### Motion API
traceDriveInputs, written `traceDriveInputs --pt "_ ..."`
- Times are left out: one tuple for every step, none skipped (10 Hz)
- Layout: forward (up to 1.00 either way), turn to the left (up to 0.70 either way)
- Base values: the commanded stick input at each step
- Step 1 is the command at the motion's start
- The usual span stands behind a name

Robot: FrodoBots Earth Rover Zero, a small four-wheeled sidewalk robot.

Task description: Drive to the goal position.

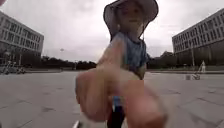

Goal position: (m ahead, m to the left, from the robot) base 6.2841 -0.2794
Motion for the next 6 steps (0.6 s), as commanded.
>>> traceDriveInputs --pt "0.0 0.0" --pt "0.0 0.0" --pt "0.0 0.0" --pt "0.0 0.0" --pt "0.0 0.0" --pt "0.0 0.0"
